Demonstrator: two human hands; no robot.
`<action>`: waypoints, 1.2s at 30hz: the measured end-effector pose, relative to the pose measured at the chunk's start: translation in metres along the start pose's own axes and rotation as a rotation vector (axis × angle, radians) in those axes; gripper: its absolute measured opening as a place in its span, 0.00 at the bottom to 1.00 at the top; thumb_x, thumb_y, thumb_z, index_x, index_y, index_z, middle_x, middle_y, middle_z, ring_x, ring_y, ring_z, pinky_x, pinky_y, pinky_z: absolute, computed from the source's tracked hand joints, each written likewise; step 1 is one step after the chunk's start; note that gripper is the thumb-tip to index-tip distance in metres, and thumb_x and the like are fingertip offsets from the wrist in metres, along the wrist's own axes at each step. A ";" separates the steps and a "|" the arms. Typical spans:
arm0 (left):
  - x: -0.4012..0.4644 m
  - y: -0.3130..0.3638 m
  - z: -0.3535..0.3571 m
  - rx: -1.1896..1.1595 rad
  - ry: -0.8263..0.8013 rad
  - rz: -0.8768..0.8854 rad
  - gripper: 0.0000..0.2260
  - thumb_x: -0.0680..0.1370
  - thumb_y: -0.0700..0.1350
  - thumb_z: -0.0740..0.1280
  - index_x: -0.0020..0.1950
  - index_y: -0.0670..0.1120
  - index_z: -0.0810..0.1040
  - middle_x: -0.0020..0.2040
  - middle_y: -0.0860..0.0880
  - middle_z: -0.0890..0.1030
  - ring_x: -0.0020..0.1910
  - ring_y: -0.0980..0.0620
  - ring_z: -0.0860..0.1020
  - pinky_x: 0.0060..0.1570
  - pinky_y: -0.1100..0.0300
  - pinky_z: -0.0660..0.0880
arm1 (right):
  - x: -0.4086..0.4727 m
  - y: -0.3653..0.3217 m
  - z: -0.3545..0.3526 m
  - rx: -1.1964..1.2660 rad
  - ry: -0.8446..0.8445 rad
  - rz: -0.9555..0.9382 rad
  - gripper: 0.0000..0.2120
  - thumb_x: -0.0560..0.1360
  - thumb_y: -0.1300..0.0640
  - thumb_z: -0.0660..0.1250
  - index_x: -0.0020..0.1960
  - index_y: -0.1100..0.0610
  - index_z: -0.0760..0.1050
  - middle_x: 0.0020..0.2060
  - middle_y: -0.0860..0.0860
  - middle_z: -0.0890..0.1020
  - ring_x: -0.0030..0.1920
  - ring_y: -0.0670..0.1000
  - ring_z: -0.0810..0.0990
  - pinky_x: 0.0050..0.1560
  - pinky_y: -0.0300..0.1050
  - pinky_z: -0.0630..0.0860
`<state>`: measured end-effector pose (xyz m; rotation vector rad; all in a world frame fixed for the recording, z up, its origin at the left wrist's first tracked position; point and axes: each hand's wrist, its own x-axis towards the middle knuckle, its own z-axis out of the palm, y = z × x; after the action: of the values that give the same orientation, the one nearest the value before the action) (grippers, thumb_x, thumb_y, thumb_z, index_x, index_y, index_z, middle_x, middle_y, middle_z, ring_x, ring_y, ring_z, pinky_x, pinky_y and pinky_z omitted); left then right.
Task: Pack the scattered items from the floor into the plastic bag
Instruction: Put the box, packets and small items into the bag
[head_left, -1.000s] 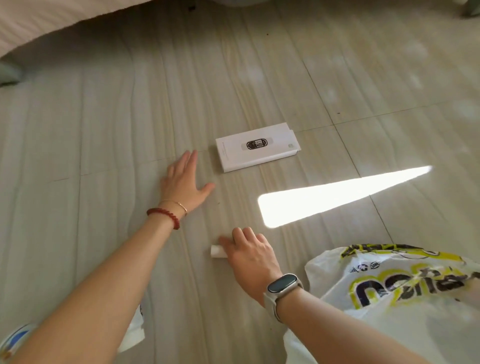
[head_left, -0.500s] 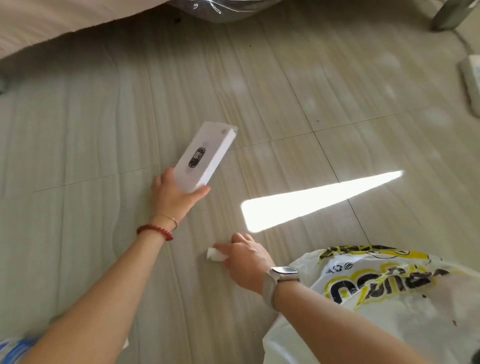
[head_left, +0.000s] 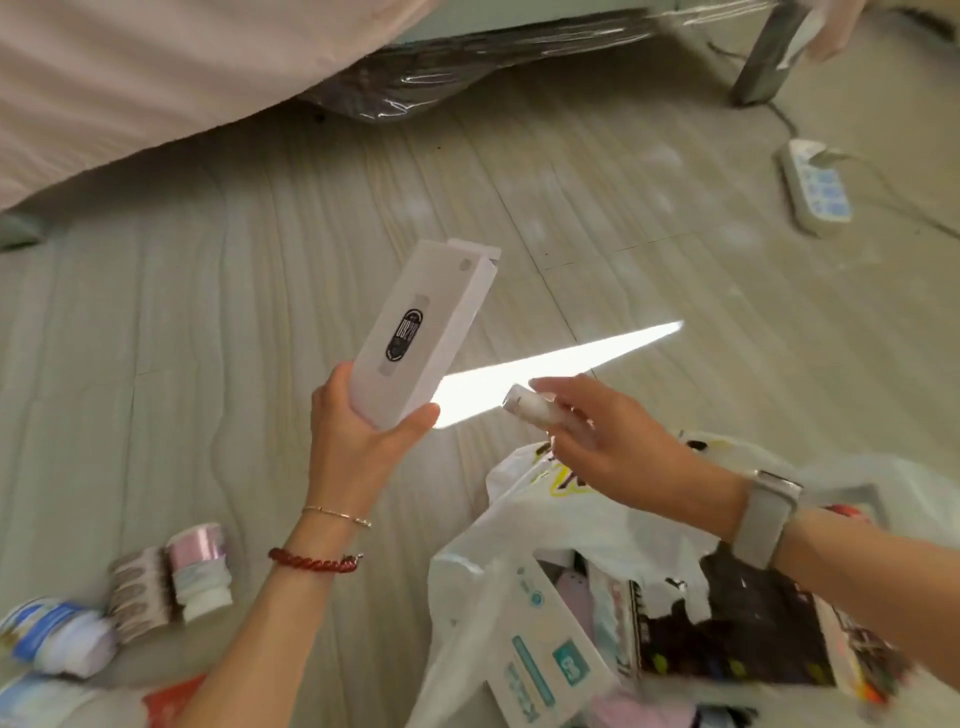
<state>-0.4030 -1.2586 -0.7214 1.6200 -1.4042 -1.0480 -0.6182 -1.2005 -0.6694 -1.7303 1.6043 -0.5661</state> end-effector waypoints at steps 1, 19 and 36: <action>-0.009 0.008 0.006 -0.013 -0.057 0.018 0.34 0.53 0.62 0.74 0.56 0.50 0.72 0.57 0.46 0.72 0.56 0.46 0.75 0.54 0.46 0.76 | -0.022 0.007 -0.014 -0.033 -0.027 -0.029 0.19 0.72 0.56 0.60 0.63 0.54 0.70 0.45 0.47 0.75 0.43 0.48 0.75 0.46 0.42 0.74; -0.080 0.054 0.022 0.195 -0.296 0.188 0.34 0.51 0.65 0.68 0.56 0.58 0.67 0.56 0.52 0.69 0.54 0.54 0.70 0.49 0.63 0.68 | -0.096 0.063 -0.013 -0.835 -0.038 -0.264 0.27 0.65 0.45 0.73 0.60 0.54 0.72 0.56 0.53 0.79 0.56 0.56 0.78 0.52 0.55 0.77; -0.108 0.062 0.055 0.880 -0.777 0.816 0.45 0.57 0.74 0.60 0.70 0.55 0.59 0.61 0.60 0.69 0.59 0.62 0.60 0.58 0.61 0.56 | -0.061 0.095 -0.097 -0.254 0.147 0.217 0.08 0.76 0.61 0.63 0.49 0.59 0.80 0.42 0.53 0.84 0.43 0.51 0.80 0.48 0.46 0.77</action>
<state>-0.4850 -1.1610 -0.6748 0.8744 -3.0053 -0.5542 -0.7612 -1.1588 -0.6665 -1.6938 2.0121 -0.4043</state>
